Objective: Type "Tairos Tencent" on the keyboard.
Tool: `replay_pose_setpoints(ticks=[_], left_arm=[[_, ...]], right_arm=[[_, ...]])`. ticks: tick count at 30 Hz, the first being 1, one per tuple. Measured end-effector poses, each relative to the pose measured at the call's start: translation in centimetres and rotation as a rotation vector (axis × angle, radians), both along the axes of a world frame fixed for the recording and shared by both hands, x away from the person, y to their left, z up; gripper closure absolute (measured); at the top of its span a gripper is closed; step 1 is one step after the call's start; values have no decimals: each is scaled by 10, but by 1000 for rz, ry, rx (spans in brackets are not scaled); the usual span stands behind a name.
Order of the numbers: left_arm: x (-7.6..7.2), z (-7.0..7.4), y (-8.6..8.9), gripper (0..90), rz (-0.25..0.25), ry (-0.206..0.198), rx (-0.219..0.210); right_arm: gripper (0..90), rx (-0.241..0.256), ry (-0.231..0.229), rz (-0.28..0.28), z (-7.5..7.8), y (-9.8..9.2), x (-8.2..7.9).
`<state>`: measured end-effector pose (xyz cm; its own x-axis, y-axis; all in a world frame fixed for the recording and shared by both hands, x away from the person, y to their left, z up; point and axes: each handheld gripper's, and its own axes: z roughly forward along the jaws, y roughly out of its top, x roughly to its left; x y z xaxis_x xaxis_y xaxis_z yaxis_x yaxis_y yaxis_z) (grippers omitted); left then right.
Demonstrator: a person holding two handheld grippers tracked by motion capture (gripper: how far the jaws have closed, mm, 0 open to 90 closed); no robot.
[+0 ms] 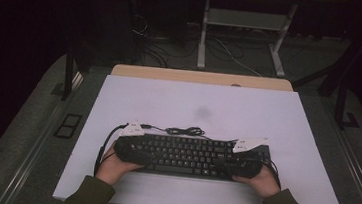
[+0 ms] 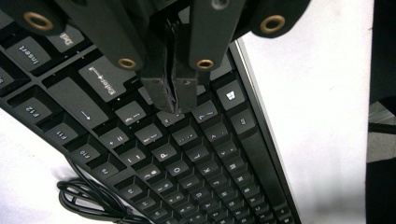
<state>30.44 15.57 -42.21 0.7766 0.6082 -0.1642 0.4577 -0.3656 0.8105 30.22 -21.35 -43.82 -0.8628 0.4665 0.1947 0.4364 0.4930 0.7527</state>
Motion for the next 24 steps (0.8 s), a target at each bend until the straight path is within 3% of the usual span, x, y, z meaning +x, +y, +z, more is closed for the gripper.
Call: replay_pose_setpoints(ticks=[14, 24], left_arm=[[-8, -1, 4, 182, 5, -13, -17], [-12, -3, 3, 175, 3, -15, -23]], right_arm=[[623, 77, 10, -20, 8, 5, 4], [490, 106, -4, -30, 13, 16, 11]])
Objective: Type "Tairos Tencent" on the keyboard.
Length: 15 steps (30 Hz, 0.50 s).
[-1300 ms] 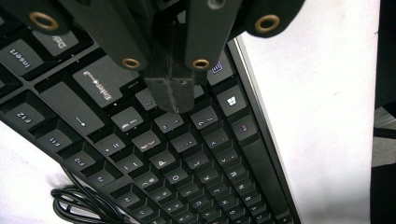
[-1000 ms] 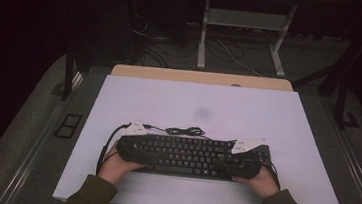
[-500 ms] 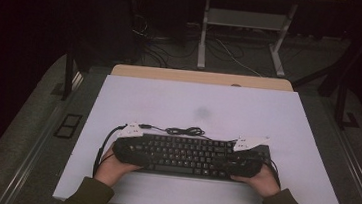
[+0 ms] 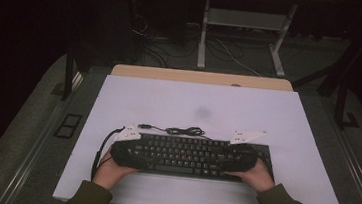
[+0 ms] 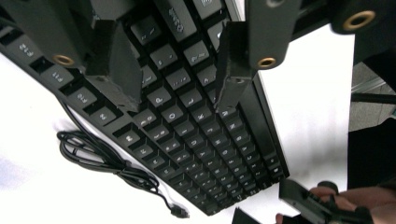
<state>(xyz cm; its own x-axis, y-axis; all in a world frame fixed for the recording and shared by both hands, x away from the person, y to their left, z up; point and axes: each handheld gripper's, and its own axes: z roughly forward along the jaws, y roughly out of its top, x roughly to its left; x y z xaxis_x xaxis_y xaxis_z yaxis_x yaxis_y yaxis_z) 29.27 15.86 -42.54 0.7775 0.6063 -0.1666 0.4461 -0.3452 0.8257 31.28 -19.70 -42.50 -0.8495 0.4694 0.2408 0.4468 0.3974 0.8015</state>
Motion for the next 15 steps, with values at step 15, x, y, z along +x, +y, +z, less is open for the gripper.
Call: replay_pose_setpoints(ticks=[15], left_arm=[[0, -4, -4, 174, -19, 1, 18]], right_arm=[[459, 27, -10, 7, 4, 20, 10]])
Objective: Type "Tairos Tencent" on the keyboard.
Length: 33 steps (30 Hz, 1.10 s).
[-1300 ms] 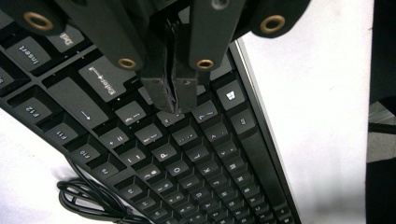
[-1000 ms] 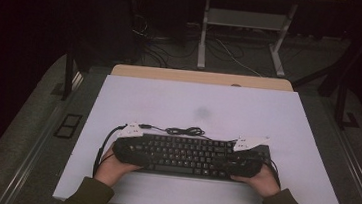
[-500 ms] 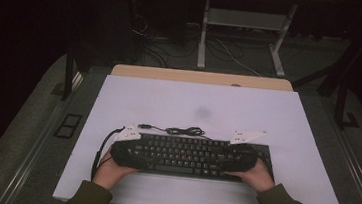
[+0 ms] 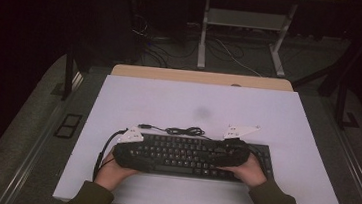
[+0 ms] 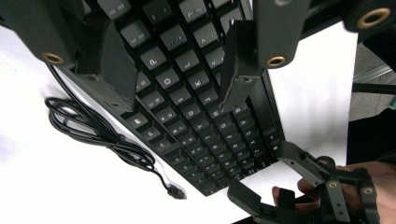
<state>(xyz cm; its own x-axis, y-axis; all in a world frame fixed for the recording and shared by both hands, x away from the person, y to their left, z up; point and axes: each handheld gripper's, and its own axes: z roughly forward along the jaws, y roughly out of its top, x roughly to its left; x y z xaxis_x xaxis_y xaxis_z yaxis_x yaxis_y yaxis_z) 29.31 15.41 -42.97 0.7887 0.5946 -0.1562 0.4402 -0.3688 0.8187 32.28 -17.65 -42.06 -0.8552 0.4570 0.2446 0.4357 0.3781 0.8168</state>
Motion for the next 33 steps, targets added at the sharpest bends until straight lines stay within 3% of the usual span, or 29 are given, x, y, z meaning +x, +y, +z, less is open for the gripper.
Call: replay_pose_setpoints(ticks=[15, 33], left_arm=[[1, -1, 4, 208, 6, 1, 7], [0, 0, 15, 640, 39, -13, 72]], right_arm=[[459, -2, 2, 19, -2, 20, 5], [450, 13, 5, 37, -4, 37, 9]])
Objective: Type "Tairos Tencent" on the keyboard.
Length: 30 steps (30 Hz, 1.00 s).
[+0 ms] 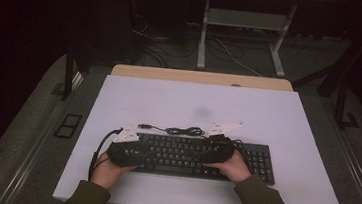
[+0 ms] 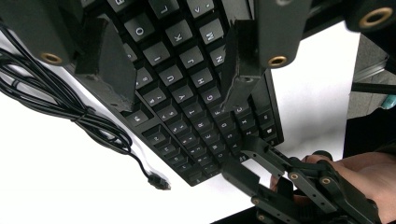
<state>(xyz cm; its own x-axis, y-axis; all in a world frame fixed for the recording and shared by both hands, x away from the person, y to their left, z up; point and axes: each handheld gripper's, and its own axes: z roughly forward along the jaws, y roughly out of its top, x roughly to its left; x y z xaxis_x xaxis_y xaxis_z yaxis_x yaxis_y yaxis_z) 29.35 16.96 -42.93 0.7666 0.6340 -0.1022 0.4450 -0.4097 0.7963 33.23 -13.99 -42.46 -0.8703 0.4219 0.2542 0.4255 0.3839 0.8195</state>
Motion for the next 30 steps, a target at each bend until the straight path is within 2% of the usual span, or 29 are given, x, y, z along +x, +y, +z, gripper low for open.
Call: replay_pose_setpoints(ticks=[8, 14, 30], left_arm=[[1, -2, 1, 813, 4, 1, 31], [3, -4, 4, 882, -1, 5, 62], [4, -7, 3, 890, -3, 25, 69]], right_arm=[[430, -3, 1, 1, -1, 6, 3], [410, -1, 0, -6, -1, 8, 5], [352, -9, -6, -26, -4, 7, 5]])
